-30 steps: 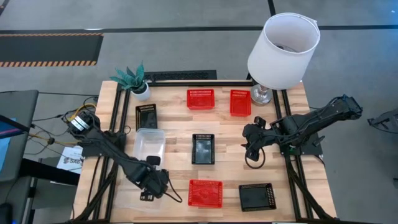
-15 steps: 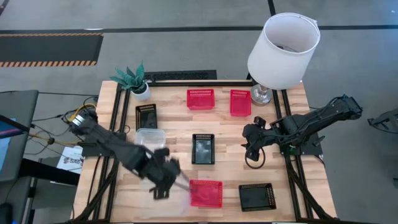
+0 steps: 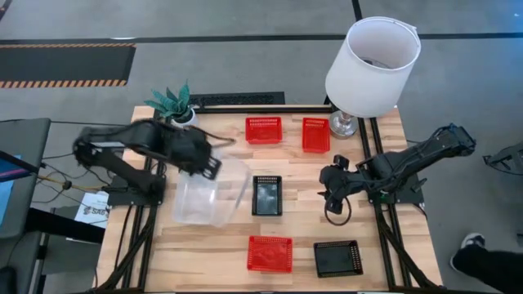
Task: Stack baskets by color
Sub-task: Stack the bottom transparent bin on the top transparent bin
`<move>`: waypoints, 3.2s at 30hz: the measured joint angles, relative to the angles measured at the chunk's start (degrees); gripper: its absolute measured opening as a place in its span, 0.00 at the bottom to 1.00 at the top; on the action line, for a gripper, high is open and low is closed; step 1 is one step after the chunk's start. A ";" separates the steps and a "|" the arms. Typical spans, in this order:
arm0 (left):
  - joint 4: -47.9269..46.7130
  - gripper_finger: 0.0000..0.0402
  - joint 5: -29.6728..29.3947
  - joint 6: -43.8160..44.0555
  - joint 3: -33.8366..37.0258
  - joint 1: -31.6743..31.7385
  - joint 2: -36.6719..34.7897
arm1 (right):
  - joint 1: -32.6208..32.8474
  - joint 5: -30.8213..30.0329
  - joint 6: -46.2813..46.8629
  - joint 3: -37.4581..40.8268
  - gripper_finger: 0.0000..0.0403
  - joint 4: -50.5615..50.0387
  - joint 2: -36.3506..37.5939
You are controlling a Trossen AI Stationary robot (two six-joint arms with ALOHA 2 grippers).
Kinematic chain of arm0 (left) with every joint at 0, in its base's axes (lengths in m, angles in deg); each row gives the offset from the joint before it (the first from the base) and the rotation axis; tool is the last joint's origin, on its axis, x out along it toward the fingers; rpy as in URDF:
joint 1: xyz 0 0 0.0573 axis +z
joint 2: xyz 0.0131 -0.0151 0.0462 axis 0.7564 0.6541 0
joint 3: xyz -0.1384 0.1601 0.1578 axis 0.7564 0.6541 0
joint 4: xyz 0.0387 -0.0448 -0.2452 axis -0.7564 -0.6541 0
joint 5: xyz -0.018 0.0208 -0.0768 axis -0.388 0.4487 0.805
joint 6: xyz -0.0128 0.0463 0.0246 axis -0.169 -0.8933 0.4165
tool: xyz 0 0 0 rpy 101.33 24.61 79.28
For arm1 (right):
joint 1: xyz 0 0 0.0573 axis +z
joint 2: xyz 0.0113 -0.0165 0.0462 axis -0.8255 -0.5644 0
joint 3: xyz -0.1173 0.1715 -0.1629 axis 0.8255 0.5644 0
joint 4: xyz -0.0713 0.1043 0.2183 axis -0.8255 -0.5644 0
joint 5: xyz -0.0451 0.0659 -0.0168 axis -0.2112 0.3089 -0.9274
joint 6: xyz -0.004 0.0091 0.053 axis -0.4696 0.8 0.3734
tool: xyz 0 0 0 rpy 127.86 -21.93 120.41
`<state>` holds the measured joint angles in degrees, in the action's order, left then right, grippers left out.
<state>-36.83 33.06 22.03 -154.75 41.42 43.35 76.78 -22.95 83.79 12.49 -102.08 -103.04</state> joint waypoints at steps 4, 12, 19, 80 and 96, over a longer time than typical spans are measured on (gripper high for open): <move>0.08 0.00 2.04 8.43 6.57 2.38 -7.11 | 1.97 -0.18 -1.25 0.00 0.66 -0.11 0.00; 0.14 0.00 5.76 16.95 20.30 2.43 -15.92 | 3.20 -0.33 -4.83 0.00 0.66 0.44 0.00; 0.24 0.00 9.90 19.29 29.83 2.50 -20.17 | 3.16 -0.35 -5.19 0.00 0.66 0.37 0.00; 2.48 0.17 23.07 -20.72 45.71 20.50 -6.89 | 1.19 -0.17 -6.71 0.00 0.66 2.56 0.00; 0.16 0.53 18.17 -19.79 45.65 27.05 -15.68 | -0.57 4.67 -12.44 0.00 0.66 1.42 3.48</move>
<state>-36.66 51.24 2.25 -109.10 68.47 27.67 76.21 -18.28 71.34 12.49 -100.66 -99.56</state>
